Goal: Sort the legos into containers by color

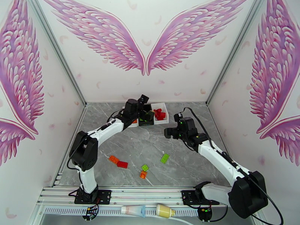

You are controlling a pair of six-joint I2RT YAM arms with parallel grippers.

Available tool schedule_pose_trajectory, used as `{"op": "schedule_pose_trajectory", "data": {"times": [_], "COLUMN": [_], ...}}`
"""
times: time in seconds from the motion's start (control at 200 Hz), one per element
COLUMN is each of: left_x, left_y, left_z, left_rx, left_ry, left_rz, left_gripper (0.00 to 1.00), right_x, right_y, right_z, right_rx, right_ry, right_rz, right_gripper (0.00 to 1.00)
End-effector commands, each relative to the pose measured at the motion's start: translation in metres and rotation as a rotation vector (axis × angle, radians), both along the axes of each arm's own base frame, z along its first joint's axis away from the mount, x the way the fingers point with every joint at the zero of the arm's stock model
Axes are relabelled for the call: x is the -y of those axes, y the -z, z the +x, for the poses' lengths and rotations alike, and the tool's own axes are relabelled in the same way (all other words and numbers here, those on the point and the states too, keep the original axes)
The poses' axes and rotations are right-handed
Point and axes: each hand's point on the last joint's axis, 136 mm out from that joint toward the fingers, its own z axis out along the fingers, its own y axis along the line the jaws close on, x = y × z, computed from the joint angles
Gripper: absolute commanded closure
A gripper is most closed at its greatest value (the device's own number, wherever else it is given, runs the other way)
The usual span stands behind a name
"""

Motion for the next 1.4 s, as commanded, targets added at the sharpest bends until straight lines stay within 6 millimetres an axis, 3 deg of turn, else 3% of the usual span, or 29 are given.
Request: {"op": "schedule_pose_trajectory", "data": {"times": [0.0,0.195,0.4,0.52,0.67,0.9,0.995,1.394], "left_x": [-0.005,-0.015,-0.025,-0.027,-0.022,-0.020,-0.019,-0.018], "left_y": [-0.016,0.006,0.022,0.025,0.024,0.028,0.030,0.038], "left_z": [-0.034,-0.096,-0.161,-0.183,-0.196,-0.197,-0.196,-0.196], "left_rx": [0.036,0.014,0.031,0.048,0.090,0.088,0.088,0.056], "left_ry": [0.106,0.258,0.461,0.525,0.596,0.613,0.614,0.617], "left_rz": [-0.017,0.003,0.073,0.093,0.081,0.085,0.085,0.081], "left_gripper": [0.01,0.01,0.01,0.01,0.01,0.01,0.01,0.01], "right_x": [0.004,-0.011,-0.042,-0.053,-0.053,-0.059,-0.062,-0.058], "right_y": [0.019,0.045,0.076,0.093,0.106,0.121,0.127,0.138], "right_z": [-0.019,-0.046,-0.075,-0.084,-0.090,-0.089,-0.089,-0.091], "right_rx": [-0.123,-0.221,-0.366,-0.452,-0.511,-0.572,-0.595,-0.633], "right_ry": [0.145,0.264,0.312,0.338,0.359,0.336,0.326,0.333], "right_rz": [0.004,-0.002,0.032,0.040,0.005,0.010,0.006,-0.005], "right_gripper": [0.00,0.01,0.01,0.05,0.11,0.17,0.30,0.57]}}
